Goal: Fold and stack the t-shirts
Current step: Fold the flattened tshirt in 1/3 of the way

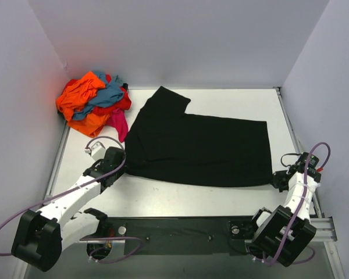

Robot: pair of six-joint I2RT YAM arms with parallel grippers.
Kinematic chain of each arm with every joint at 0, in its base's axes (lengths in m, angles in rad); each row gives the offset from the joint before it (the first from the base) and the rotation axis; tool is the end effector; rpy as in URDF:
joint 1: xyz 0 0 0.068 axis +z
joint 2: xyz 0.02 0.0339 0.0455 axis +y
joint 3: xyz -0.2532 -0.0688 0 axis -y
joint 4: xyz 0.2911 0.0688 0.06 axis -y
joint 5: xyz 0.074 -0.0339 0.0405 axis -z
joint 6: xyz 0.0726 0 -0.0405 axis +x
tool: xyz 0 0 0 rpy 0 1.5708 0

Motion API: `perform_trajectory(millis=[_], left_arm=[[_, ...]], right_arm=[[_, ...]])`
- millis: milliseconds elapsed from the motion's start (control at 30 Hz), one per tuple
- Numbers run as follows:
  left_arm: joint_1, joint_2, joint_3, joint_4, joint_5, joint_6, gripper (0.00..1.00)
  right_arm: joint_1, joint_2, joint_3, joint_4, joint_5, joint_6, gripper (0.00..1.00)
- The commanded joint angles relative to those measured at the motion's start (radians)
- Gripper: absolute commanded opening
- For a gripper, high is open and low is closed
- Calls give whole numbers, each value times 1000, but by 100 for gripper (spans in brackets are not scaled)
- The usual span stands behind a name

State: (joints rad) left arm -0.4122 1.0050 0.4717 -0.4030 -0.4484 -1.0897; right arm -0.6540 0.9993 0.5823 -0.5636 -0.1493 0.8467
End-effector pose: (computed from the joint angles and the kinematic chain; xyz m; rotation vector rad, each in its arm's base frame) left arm 0.2399 -0.0706 0.1186 -0.9592 2.1861 -0.1365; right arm 0.2087 -0.1463 0.1423 1.7003 1.9091 0.2650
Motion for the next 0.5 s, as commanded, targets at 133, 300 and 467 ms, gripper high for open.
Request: perform_trajectory(millis=[133,300,467], left_arm=[[-7,173,451,73,-4,66,0],[-33,175,607,-11,-58,114,0],[39,31,322,-82,-41,64,0]], right_arm=[[-6,50,122,-9,-42,20,0],[-7,29,105,-13,-32,17,0],[-10,21,82,-13,-33,6,0]])
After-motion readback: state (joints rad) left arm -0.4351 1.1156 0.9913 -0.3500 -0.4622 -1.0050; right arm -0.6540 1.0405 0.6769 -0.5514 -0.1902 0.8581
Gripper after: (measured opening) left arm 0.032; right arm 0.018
